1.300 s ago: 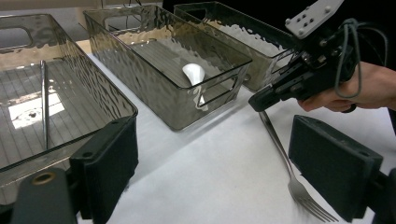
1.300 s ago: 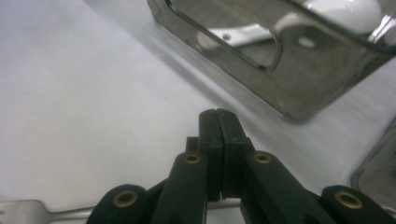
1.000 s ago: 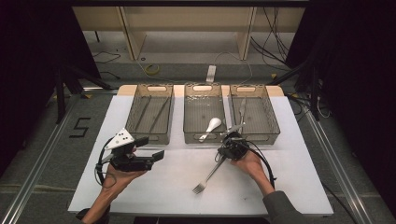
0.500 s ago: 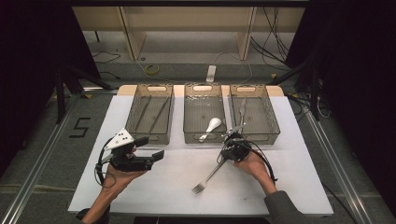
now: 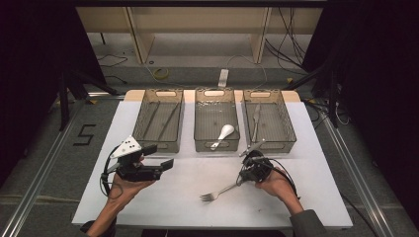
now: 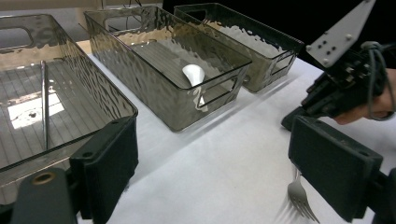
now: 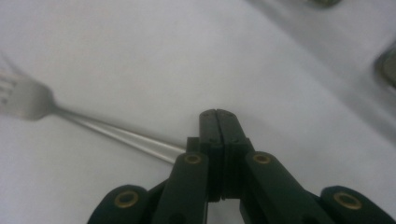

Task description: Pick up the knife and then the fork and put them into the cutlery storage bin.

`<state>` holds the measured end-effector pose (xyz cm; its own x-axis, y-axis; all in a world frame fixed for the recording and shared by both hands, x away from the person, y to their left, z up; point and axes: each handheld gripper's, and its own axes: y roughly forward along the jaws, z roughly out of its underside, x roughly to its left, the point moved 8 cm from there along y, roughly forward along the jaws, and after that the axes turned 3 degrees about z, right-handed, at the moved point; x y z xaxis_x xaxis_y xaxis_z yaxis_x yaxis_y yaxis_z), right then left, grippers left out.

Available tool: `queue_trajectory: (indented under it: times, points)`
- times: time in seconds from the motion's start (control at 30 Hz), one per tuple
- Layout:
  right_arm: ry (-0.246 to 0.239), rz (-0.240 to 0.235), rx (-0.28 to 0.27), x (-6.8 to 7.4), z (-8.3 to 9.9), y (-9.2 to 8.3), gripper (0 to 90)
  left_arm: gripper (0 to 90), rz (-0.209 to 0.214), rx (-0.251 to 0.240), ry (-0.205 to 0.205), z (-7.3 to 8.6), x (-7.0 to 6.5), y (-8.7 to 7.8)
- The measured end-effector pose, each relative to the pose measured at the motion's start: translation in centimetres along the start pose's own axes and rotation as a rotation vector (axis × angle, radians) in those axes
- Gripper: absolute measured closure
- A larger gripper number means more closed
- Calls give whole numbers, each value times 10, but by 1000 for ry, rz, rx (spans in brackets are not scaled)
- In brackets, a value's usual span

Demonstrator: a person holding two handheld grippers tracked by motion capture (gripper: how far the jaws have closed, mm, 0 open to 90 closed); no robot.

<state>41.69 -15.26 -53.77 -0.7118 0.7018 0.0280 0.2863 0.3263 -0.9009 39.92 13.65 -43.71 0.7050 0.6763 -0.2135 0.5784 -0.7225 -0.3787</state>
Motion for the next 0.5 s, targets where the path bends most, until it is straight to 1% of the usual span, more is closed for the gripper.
queue_trajectory:
  times: [0.17, 0.27, 0.5]
  points:
    - [-21, -16, 19, 10, 11, -5, 900, 151, 0, 0, -2, 0, 0, 0]
    - [-37, -34, 32, 16, 16, -8, 900, 151, 2, 0, -2, 0, 0, 0]
    - [-69, -62, 69, 28, 26, -13, 900, 151, 2, 0, -2, 0, 0, 0]
